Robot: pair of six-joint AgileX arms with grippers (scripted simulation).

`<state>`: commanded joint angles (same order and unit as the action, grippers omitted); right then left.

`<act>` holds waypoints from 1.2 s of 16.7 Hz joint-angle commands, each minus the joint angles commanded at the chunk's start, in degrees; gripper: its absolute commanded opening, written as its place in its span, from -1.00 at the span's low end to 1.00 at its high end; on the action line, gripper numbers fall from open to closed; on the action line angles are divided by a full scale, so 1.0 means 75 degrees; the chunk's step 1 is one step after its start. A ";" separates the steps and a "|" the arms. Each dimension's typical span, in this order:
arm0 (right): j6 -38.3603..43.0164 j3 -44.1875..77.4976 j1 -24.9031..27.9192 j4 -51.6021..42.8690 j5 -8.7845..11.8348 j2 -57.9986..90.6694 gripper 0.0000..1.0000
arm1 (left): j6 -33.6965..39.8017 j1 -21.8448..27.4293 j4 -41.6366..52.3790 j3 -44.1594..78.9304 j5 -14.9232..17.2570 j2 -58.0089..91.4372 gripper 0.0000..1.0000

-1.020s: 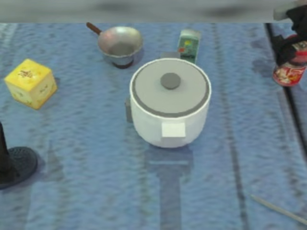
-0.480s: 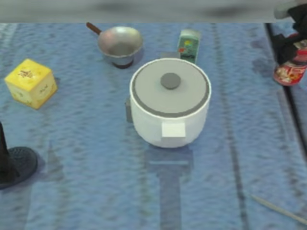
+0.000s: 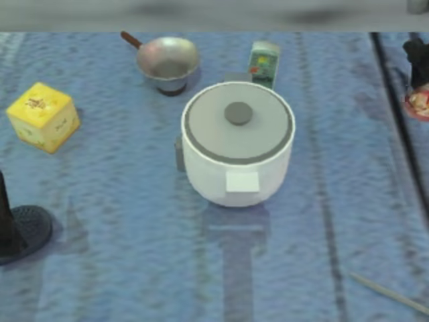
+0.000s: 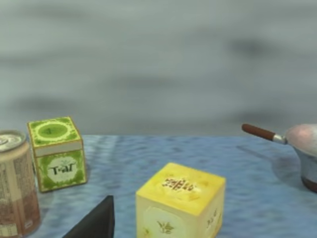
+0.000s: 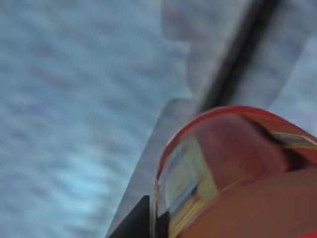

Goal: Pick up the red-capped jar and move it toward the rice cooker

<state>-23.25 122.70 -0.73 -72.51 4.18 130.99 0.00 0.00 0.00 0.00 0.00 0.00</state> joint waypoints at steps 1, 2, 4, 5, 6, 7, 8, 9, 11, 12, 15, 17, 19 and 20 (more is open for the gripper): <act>-0.0003 -0.0410 0.0007 0.0040 0.0007 -0.0379 -1.00 | 0.0000 0.0000 0.0000 0.0000 0.0000 0.0000 1.00; -0.0006 -0.0743 0.0014 0.0073 0.0013 -0.0697 -1.00 | 0.0000 0.0000 0.0000 0.0000 0.0000 0.0000 1.00; -0.0009 -0.1161 0.0021 0.0117 0.0020 -0.1100 -1.00 | 0.0000 0.0000 0.0000 0.0000 0.0000 0.0000 1.00; -0.0010 -0.1249 0.0023 0.0127 0.0022 -0.1185 -1.00 | 0.0000 0.0000 0.0000 0.0000 0.0000 0.0000 1.00; -0.0010 -0.1263 0.0023 0.0129 0.0022 -0.1199 -1.00 | 0.0000 0.0000 0.0000 0.0000 0.0000 0.0000 1.00; -0.0010 -0.1263 0.0023 0.0129 0.0022 -0.1199 -1.00 | 0.0000 0.0000 0.0000 0.0000 0.0000 0.0000 1.00; -0.0010 -0.1263 0.0023 0.0129 0.0022 -0.1199 -1.00 | 0.0000 0.0000 0.0000 0.0000 0.0000 0.0000 1.00; 0.0005 -0.1238 -0.0022 0.0116 0.0024 -0.1176 -1.00 | 0.0000 0.0000 0.0000 0.0000 0.0000 0.0000 1.00; 0.0117 -0.1301 0.0030 0.0154 -0.0001 -0.1182 -1.00 | 0.0000 0.0000 0.0000 0.0000 0.0000 0.0000 1.00; 0.0288 -0.1395 0.0110 0.0215 -0.0038 -0.1196 -1.00 | 0.0000 0.0000 0.0000 0.0000 0.0000 0.0000 1.00; 0.1232 -0.1866 0.0540 0.0562 -0.0223 -0.1304 -1.00 | 0.0000 0.0000 0.0000 0.0000 0.0000 0.0000 1.00; 0.2136 -0.2271 0.0931 0.0903 -0.0389 -0.1437 -1.00 | 0.0000 0.0000 0.0000 0.0000 0.0000 0.0000 1.00; 0.3143 -0.2710 0.1354 0.1277 -0.0569 -0.1588 -1.00 | 0.0000 0.0000 0.0000 0.0000 0.0000 0.0000 1.00; 0.3640 -0.2936 0.1563 0.1460 -0.0657 -0.1662 -1.00 | 0.0000 0.0000 0.0000 0.0000 0.0000 0.0000 1.00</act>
<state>4.05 100.68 10.99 -61.56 -0.75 118.53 0.00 0.00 0.00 0.00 0.00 0.00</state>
